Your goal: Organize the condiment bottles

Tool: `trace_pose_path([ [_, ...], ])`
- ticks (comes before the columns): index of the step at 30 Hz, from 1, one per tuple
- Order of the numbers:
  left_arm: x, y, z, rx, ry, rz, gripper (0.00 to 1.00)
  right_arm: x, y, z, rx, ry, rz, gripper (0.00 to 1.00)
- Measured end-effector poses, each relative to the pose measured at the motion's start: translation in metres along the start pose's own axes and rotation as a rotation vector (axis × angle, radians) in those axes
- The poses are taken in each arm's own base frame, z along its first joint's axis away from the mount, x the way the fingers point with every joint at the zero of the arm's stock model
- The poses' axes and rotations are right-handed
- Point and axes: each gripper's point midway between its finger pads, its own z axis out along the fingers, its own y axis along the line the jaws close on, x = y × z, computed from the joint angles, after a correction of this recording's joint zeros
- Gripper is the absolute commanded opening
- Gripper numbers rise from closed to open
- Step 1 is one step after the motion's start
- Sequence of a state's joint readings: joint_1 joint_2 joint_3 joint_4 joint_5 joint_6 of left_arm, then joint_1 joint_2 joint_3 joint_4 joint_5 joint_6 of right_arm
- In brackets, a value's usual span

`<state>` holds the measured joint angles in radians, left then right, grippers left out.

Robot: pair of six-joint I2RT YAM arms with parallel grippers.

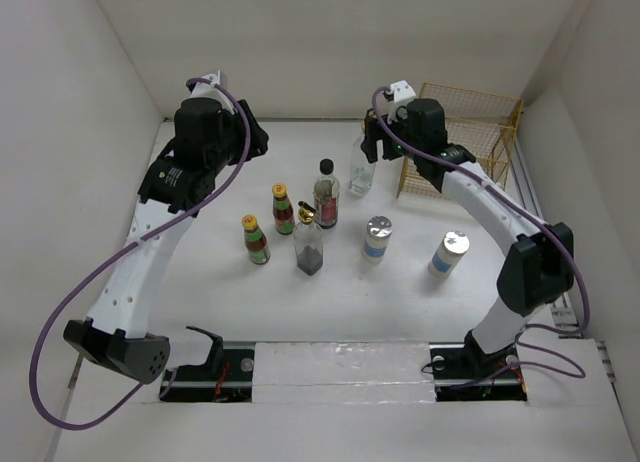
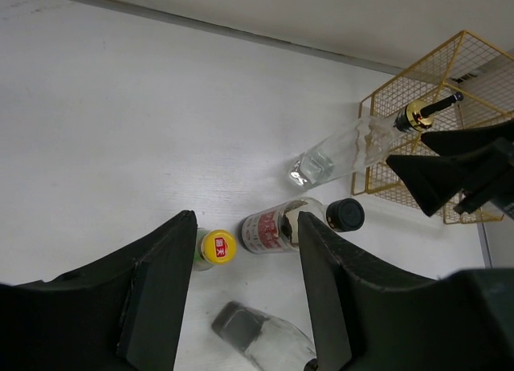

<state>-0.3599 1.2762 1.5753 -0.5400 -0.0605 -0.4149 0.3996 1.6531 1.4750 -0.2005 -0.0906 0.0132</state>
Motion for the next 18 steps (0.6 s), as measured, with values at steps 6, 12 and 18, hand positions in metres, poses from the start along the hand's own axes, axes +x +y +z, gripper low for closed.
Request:
trace_pose_path([
  [6,0.002,0.000,0.003,0.000,0.009,0.000,0.49,0.011,-0.001,0.036,-0.024,0.025,-0.022,0.82],
  [12,0.005,-0.001,0.006,0.003,0.019,-0.001,0.49,0.005,-0.006,0.055,-0.032,-0.011,-0.030,0.75],
  [18,0.009,-0.001,0.011,0.005,0.036,0.000,0.49,0.001,-0.009,0.064,-0.039,-0.043,-0.034,0.48],
])
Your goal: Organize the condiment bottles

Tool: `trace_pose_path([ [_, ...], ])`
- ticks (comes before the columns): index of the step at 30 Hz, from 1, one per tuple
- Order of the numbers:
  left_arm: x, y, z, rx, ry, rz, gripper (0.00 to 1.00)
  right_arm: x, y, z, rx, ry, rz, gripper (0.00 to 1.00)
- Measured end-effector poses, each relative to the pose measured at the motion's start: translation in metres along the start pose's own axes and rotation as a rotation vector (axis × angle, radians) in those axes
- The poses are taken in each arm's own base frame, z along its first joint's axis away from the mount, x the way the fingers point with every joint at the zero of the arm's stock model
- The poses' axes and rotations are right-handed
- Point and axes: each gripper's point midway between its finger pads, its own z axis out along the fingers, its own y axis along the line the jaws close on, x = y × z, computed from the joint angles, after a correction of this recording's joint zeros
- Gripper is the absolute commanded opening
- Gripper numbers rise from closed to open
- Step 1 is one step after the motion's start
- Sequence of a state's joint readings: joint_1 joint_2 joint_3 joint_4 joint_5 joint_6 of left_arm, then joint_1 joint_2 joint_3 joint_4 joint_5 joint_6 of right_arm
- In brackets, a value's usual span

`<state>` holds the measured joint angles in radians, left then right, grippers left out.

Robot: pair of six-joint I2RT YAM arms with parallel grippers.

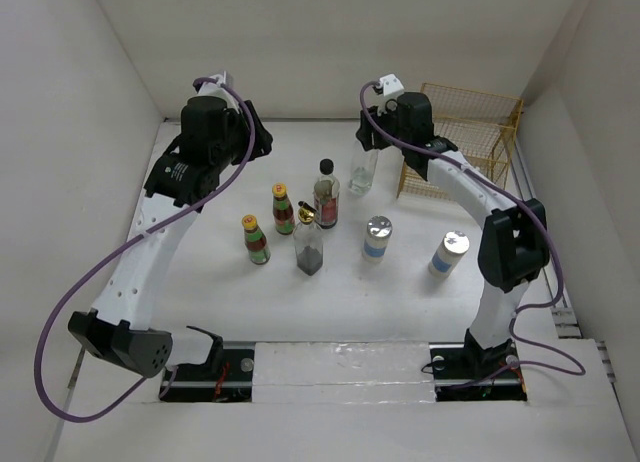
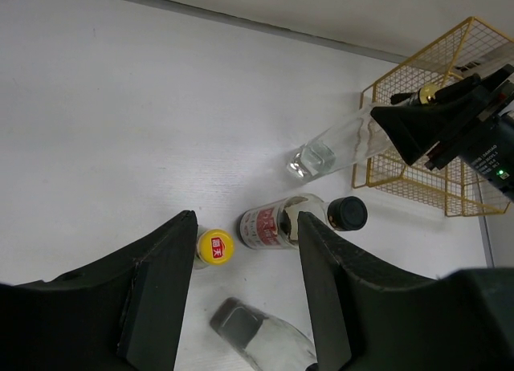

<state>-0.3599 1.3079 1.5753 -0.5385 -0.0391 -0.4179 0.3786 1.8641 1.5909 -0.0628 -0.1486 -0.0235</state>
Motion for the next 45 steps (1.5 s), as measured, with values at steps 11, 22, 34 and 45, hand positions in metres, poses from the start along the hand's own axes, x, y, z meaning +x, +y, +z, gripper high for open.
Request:
trace_pose_path([
  [11,0.000,-0.001,0.001,0.007,0.001,-0.001,0.49,-0.009,0.000,0.000,0.015,-0.026,-0.011,0.09],
  [22,0.001,-0.001,0.003,0.004,0.003,-0.008,0.49,-0.172,-0.028,-0.061,0.195,-0.304,0.029,0.02],
  [34,0.001,0.018,0.008,-0.122,-0.023,-0.111,0.49,-0.302,-0.151,-0.207,0.626,-0.693,0.164,0.00],
  [45,0.002,0.018,0.008,-0.124,-0.019,-0.115,0.49,-0.227,-0.235,-0.134,0.781,-0.522,0.220,0.00],
])
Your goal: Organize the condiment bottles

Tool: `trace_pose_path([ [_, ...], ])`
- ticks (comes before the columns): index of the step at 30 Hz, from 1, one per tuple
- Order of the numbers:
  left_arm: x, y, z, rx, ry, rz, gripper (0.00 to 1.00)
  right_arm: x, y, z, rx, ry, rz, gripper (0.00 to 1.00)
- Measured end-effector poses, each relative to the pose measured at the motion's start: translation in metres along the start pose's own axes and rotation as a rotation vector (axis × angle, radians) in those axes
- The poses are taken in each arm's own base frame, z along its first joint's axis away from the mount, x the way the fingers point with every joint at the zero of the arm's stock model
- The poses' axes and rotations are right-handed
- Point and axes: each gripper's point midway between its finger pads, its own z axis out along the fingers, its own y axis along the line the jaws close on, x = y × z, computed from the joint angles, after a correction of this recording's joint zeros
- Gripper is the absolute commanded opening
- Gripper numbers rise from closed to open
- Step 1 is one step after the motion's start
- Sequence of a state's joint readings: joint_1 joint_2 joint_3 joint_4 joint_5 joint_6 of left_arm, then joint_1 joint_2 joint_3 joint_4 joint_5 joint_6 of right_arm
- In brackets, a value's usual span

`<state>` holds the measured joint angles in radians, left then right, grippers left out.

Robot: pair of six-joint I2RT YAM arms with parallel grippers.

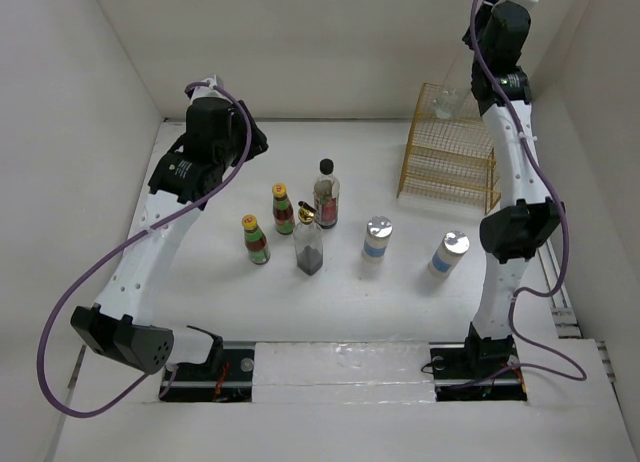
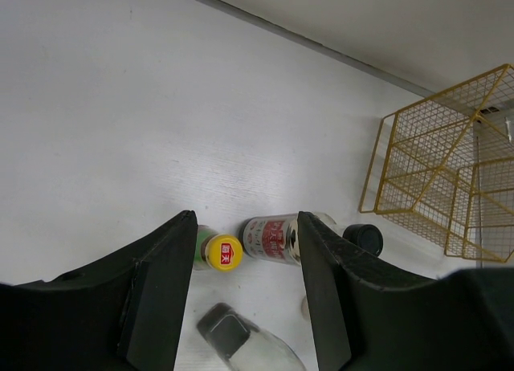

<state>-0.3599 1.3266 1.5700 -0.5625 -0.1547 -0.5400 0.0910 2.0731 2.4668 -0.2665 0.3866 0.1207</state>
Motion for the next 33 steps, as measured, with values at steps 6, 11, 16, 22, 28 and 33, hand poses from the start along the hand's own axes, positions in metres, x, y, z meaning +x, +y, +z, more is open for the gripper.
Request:
trace_pose_path([
  [6,0.003,0.000,0.003,0.001,0.011,0.002,0.49,0.018,-0.020,0.015,0.051,0.022,-0.003,0.00],
  [11,0.011,0.000,0.013,-0.005,0.042,0.007,0.49,0.012,-0.028,0.017,0.085,-0.004,0.003,0.01],
  [16,0.015,0.001,0.018,-0.011,0.056,0.010,0.49,0.010,-0.027,0.023,0.092,-0.034,0.018,0.01],
  [22,0.014,0.000,0.018,-0.012,0.056,0.010,0.49,0.034,-0.024,0.031,0.102,-0.012,0.014,0.01],
  [28,0.005,-0.004,0.016,-0.004,0.033,0.006,0.49,0.106,-0.008,0.030,0.086,0.112,-0.026,0.04],
  [33,0.004,-0.004,0.016,-0.004,0.032,0.006,0.49,0.160,0.005,0.019,0.072,0.216,-0.064,0.06],
])
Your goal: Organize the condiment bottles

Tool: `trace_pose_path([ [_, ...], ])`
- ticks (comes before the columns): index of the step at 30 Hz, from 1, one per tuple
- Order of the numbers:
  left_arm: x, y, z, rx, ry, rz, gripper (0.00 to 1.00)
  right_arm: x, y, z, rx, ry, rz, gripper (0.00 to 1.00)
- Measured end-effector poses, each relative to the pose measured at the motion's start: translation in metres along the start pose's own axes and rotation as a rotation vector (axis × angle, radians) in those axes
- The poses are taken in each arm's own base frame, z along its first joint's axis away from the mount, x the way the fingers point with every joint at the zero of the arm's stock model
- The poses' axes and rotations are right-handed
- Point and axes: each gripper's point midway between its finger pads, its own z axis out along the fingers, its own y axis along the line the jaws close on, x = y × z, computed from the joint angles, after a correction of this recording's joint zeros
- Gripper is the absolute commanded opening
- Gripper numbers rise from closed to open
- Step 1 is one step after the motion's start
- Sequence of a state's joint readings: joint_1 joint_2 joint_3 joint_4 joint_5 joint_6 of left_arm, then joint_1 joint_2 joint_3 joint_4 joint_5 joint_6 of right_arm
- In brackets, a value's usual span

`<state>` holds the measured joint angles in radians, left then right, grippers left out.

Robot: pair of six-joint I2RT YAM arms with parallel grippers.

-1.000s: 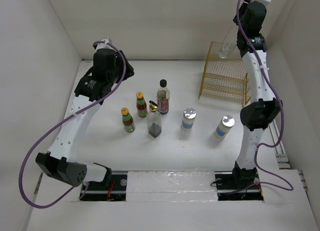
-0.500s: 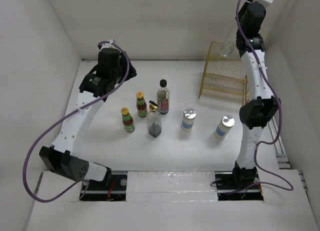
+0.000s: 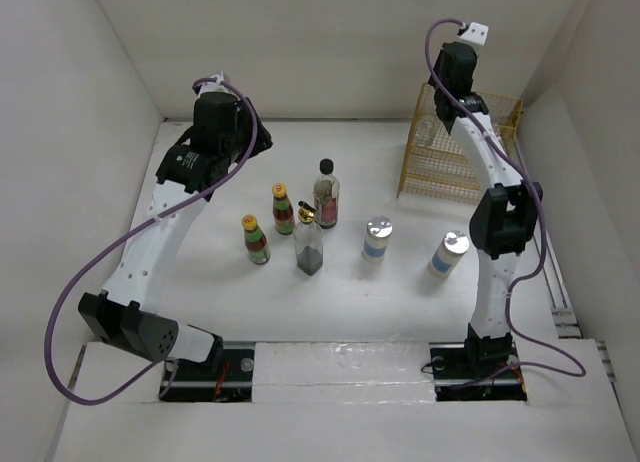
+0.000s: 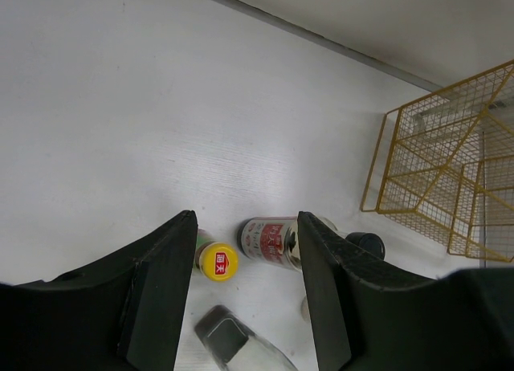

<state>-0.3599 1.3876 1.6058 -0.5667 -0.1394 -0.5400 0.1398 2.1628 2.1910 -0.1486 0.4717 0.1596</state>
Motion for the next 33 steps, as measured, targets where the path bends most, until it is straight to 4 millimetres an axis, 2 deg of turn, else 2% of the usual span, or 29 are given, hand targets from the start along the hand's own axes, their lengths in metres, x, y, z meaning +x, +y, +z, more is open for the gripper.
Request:
trace_pose_path([
  [6,0.000,0.000,0.000,0.001,0.000,0.000,0.49,0.038,0.000,0.000,0.016,0.064,-0.024,0.11],
  [11,0.000,-0.001,-0.002,0.005,-0.001,-0.001,0.49,0.039,-0.003,0.003,0.033,0.040,-0.007,0.15],
  [13,-0.001,-0.001,-0.003,0.009,-0.004,-0.001,0.50,0.040,-0.004,0.002,0.035,0.040,-0.006,0.24],
  [18,-0.003,-0.002,-0.010,0.019,-0.014,-0.004,0.50,0.041,-0.005,0.001,0.037,0.039,-0.003,0.39],
  [19,-0.004,-0.002,-0.012,0.022,-0.017,-0.005,0.50,0.041,-0.004,0.001,0.035,0.042,-0.002,0.43],
  [20,-0.005,-0.002,-0.014,0.024,-0.020,-0.005,0.50,0.042,-0.004,0.000,0.032,0.044,0.000,0.52],
  [23,-0.007,-0.003,-0.018,0.030,-0.030,-0.008,0.50,0.041,-0.005,-0.004,0.021,0.051,0.007,0.64],
  [25,-0.009,-0.003,-0.021,0.034,-0.035,-0.009,0.50,0.036,-0.004,-0.006,0.005,0.051,0.015,0.65],
  [26,-0.009,-0.003,-0.021,0.035,-0.037,-0.009,0.50,0.033,-0.003,-0.007,-0.009,0.049,0.019,0.63],
  [27,-0.009,-0.003,-0.022,0.035,-0.037,-0.009,0.50,0.030,-0.003,-0.009,-0.022,0.049,0.022,0.57],
  [29,-0.008,-0.002,-0.022,0.035,-0.037,-0.009,0.50,0.021,-0.004,-0.011,-0.042,0.046,0.031,0.57],
  [33,-0.006,-0.001,-0.022,0.031,-0.031,-0.008,0.50,-0.001,-0.009,-0.016,-0.054,0.023,0.049,0.74],
])
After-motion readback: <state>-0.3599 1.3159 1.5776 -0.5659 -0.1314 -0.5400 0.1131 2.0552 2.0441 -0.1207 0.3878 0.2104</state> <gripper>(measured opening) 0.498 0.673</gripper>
